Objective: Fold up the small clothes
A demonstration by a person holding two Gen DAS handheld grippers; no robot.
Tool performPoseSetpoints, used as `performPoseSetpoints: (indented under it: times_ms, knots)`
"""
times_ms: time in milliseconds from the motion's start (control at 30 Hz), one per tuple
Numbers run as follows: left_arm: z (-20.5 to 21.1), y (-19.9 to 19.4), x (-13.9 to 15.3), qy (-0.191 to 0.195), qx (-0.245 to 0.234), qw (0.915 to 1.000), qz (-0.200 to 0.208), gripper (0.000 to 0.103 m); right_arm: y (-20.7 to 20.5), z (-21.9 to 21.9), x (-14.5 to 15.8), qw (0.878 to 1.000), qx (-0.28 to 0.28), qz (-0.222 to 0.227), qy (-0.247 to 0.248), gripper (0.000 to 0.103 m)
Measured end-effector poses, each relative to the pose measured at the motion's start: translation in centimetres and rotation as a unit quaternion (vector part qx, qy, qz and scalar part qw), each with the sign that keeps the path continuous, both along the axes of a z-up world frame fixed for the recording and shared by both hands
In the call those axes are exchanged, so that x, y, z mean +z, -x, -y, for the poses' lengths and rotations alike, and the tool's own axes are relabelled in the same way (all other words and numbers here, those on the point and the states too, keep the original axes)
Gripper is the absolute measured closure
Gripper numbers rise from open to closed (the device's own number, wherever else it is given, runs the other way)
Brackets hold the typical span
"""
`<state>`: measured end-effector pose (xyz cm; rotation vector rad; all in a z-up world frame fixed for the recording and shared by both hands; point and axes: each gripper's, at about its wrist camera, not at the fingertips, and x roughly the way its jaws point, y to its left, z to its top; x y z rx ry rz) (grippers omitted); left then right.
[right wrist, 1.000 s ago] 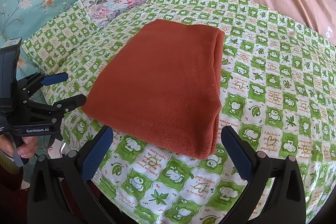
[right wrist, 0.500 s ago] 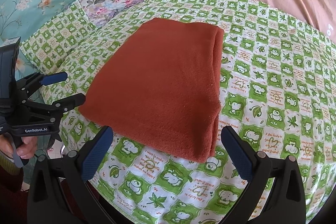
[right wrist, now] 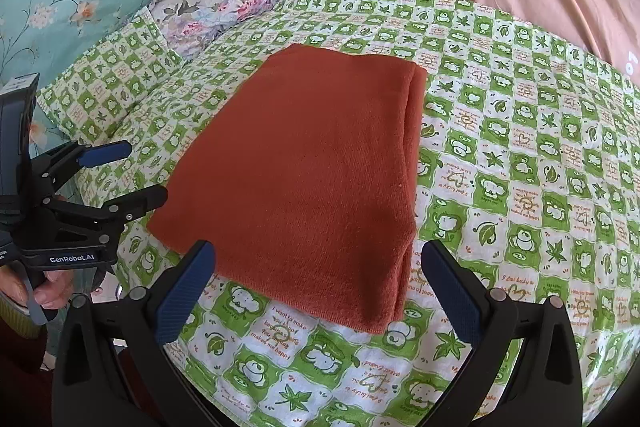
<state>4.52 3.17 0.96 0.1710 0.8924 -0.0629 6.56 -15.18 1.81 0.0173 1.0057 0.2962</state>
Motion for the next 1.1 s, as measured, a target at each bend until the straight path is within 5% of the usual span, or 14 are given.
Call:
performPoseSetpoints:
  times_ms: [1100]
  knots:
    - [-0.1,-5.2,0.2,0.007,0.023,0.9997,0.008,0.017,-5.0,1.5,-0.8,1.000,-0.012,-0.011,-0.015,0.001]
